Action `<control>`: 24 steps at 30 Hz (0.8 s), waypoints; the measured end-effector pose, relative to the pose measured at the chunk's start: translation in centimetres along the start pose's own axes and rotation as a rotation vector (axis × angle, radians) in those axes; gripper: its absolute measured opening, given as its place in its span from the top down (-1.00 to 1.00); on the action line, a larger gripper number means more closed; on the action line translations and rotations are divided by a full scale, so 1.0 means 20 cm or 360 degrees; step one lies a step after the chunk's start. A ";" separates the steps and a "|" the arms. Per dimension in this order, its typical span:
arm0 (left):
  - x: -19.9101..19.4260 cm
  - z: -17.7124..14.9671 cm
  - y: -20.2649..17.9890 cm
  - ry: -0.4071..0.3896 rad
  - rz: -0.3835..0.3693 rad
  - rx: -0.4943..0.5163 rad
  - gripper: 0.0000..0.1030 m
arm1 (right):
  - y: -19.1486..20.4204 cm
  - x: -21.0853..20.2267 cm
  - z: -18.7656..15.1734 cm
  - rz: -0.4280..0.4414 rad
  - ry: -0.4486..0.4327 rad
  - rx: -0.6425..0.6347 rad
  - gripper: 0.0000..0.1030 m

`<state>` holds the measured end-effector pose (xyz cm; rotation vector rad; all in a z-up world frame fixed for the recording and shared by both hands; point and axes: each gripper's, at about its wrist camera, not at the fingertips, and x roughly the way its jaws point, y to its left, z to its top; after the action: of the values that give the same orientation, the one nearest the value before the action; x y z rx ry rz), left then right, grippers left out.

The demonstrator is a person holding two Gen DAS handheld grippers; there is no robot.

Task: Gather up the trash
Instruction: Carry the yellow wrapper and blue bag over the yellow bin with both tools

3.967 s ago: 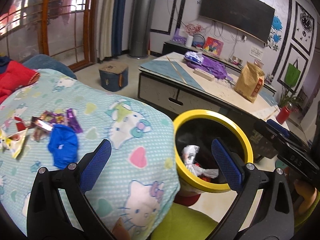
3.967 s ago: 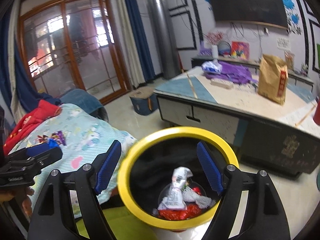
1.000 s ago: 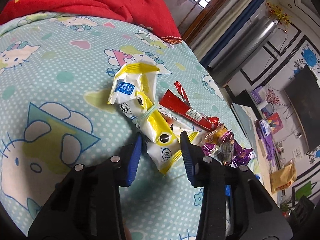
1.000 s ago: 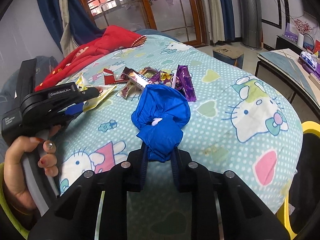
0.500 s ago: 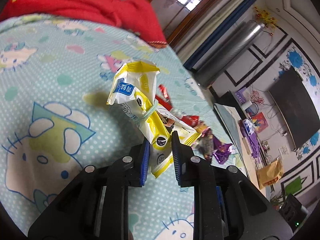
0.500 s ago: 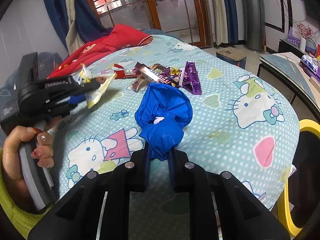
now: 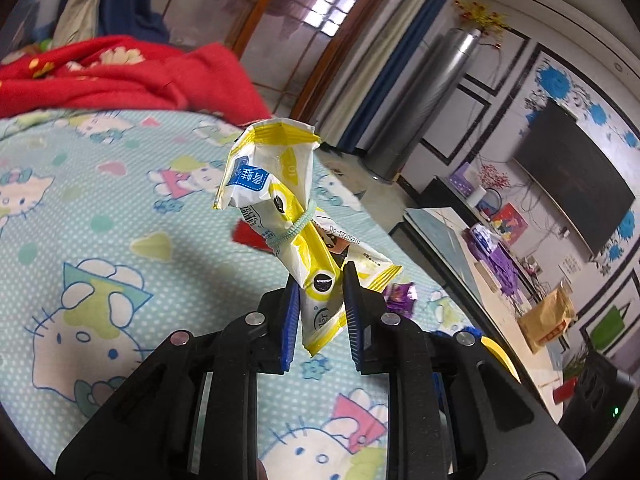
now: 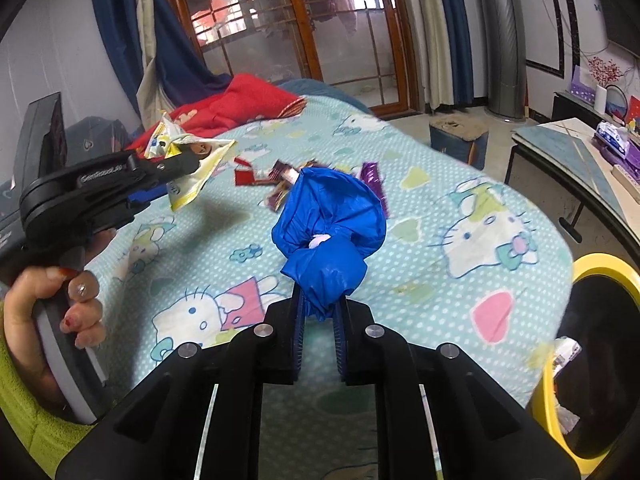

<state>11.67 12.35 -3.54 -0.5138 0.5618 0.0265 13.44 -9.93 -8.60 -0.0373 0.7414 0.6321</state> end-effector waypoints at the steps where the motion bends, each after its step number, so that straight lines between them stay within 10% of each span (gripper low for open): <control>1: -0.01 0.00 -0.02 -0.0005 -0.0009 0.0017 0.72 | -0.02 -0.02 0.00 -0.0011 -0.0008 0.0005 0.76; 24: -0.03 -0.17 -0.46 0.0028 -0.0256 0.0412 0.72 | -0.38 -0.33 0.00 -0.0243 -0.0133 0.0152 0.76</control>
<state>10.81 2.77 -1.52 -0.3056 0.5307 -0.2021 13.89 -19.69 -5.76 0.0200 0.6800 0.4496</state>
